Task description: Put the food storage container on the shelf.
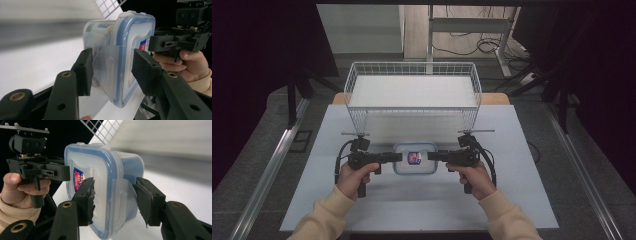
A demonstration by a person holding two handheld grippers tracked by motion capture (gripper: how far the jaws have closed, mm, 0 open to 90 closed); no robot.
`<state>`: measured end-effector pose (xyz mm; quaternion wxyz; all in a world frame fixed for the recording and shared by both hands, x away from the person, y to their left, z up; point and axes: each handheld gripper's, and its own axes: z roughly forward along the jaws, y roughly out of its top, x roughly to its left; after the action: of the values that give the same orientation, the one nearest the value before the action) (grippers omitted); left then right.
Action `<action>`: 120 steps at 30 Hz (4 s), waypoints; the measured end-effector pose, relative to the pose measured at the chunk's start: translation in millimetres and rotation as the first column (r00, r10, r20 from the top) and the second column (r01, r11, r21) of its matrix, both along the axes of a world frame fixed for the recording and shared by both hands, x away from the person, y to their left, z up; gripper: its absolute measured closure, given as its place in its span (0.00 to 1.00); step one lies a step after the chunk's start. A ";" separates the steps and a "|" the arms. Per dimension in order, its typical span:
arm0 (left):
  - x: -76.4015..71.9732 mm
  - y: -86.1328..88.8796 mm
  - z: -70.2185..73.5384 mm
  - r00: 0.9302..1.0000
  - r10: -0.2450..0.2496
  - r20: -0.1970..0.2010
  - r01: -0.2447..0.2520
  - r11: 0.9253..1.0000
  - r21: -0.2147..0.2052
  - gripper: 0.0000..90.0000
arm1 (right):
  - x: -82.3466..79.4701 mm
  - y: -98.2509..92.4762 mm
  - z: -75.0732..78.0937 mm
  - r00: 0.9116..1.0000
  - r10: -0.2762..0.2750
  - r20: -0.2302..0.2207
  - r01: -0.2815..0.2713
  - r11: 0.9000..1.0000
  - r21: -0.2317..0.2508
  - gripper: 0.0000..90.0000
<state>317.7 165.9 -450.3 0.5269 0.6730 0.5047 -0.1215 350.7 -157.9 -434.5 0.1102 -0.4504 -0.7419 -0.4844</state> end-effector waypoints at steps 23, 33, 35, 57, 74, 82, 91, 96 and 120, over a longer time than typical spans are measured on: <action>38.8 7.5 85.2 0.991 0.028 0.133 -0.030 0.999 0.014 0.58 | 45.3 10.3 84.7 0.992 0.019 0.127 -0.021 1.000 0.012 0.56; 66.6 14.0 109.3 0.988 0.030 0.153 -0.031 0.999 0.007 0.58 | 72.8 16.4 114.8 0.987 0.029 0.156 -0.030 1.000 0.005 0.56; 72.5 14.7 112.7 0.988 0.025 0.151 -0.027 1.000 0.008 0.59 | 78.4 17.1 118.0 0.987 0.032 0.155 -0.033 0.999 0.000 0.56; 146.8 24.9 128.2 0.993 0.021 0.118 -0.022 1.000 0.000 0.58 | 151.7 26.4 135.6 0.994 0.006 0.112 -0.007 1.000 0.008 0.56; 165.9 22.4 111.4 0.998 0.053 0.021 -0.052 0.998 -0.031 0.57 | 173.0 25.9 118.8 0.999 -0.040 0.003 0.040 0.999 0.022 0.55; 180.0 27.9 100.1 0.996 0.063 -0.057 -0.069 0.991 -0.111 0.56 | 187.5 27.5 113.1 0.987 -0.100 -0.123 0.106 0.993 0.047 0.54; 184.4 27.8 94.2 0.994 0.078 -0.082 -0.088 0.988 -0.130 0.51 | 191.9 28.8 105.6 0.972 -0.152 -0.178 0.166 0.984 0.067 0.52; 182.0 26.9 95.8 0.995 0.091 -0.048 -0.097 0.986 -0.135 0.46 | 188.7 30.2 105.9 0.975 -0.168 -0.145 0.178 0.982 0.059 0.42; 13.3 23.4 81.9 0.910 0.035 0.414 -0.120 0.976 0.179 0.26 | 34.2 -18.4 90.2 0.913 -0.028 0.406 0.085 0.989 -0.123 0.22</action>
<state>331.0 189.3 -368.3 0.5544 0.7125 0.4197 0.0942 384.9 -176.3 -344.3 -0.0907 -0.3685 -0.7671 -0.5172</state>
